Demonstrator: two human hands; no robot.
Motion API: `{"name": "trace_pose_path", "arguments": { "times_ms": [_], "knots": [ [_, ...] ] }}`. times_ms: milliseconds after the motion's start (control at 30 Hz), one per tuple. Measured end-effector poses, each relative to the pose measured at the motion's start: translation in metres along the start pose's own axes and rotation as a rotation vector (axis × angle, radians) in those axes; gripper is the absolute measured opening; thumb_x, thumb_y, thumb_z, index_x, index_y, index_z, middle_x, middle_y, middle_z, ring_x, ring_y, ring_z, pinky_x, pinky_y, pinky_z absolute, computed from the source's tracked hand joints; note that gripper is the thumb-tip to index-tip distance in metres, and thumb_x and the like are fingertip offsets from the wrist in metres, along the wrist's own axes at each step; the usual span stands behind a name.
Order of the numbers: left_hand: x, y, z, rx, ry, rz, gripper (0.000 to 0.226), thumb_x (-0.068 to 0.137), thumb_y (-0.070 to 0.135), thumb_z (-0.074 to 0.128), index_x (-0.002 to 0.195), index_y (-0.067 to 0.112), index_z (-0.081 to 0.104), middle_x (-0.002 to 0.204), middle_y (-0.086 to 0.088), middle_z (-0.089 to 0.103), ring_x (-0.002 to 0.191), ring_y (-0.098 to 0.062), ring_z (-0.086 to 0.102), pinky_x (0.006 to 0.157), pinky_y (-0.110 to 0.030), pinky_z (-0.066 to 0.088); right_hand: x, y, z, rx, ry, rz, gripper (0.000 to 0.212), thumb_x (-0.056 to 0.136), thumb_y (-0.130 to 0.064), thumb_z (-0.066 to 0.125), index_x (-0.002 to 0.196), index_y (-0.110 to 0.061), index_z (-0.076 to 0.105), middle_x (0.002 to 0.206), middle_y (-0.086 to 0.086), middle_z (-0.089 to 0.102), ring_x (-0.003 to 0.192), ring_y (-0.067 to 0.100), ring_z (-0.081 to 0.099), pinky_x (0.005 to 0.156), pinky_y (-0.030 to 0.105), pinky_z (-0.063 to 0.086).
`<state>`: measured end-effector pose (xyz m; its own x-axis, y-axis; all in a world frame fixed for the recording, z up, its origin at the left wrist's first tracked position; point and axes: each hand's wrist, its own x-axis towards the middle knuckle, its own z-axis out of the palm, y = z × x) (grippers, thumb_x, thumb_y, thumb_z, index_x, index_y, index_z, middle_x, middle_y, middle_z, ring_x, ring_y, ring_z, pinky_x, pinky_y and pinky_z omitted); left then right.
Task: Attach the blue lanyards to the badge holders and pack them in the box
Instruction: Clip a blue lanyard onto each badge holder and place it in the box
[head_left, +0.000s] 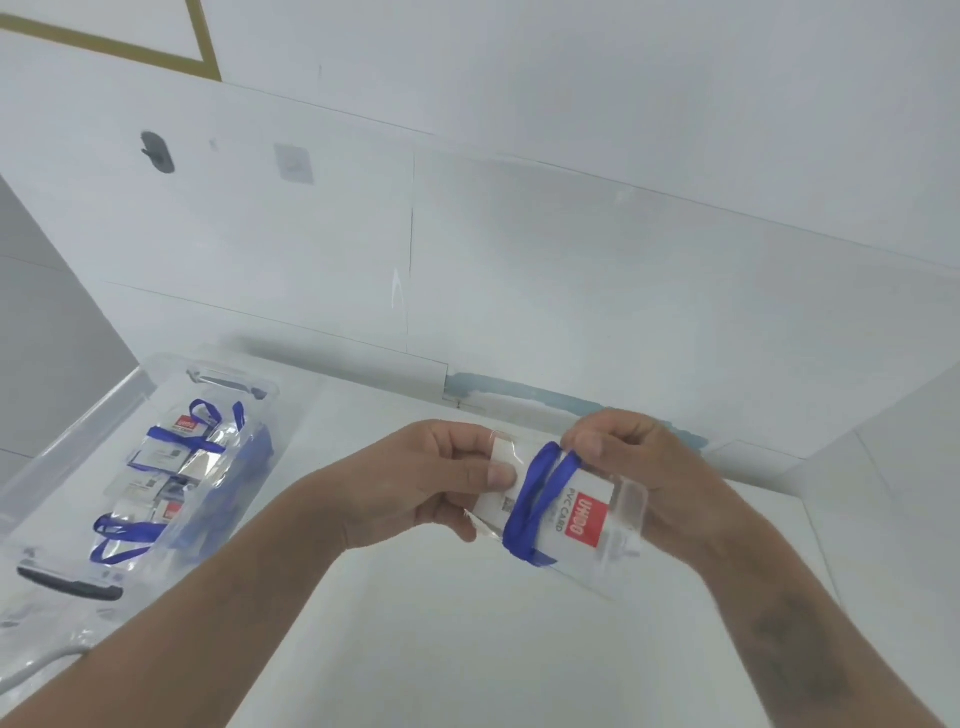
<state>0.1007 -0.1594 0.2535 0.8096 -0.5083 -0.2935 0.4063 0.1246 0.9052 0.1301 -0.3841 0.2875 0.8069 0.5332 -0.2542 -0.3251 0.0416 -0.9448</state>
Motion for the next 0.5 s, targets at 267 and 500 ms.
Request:
{"name": "trace_pose_path", "arguments": {
  "times_ms": [267, 500],
  "knots": [
    [-0.007, -0.026, 0.006, -0.374, 0.228, -0.087, 0.022, 0.088, 0.015, 0.067, 0.108, 0.007, 0.072, 0.098, -0.014, 0.072, 0.069, -0.020, 0.070, 0.056, -0.023, 0.056, 0.023, 0.064, 0.031, 0.478, 0.217, -0.012, 0.088, 0.065, -0.055, 0.084, 0.129, -0.008, 0.047, 0.107, 0.016, 0.051, 0.096, 0.032, 0.051, 0.083, 0.048, 0.040],
    [-0.019, -0.027, -0.004, -0.504, 0.372, -0.107, 0.009, 0.091, 0.013, 0.067, 0.098, 0.008, 0.068, 0.094, -0.012, 0.076, 0.074, -0.022, 0.074, 0.064, -0.027, 0.060, 0.023, 0.056, 0.072, -0.093, 0.453, -0.109, 0.037, 0.068, -0.050, 0.074, 0.093, -0.023, 0.073, 0.090, 0.004, 0.070, 0.090, 0.027, 0.066, 0.082, 0.041, 0.053]
  ]
}}
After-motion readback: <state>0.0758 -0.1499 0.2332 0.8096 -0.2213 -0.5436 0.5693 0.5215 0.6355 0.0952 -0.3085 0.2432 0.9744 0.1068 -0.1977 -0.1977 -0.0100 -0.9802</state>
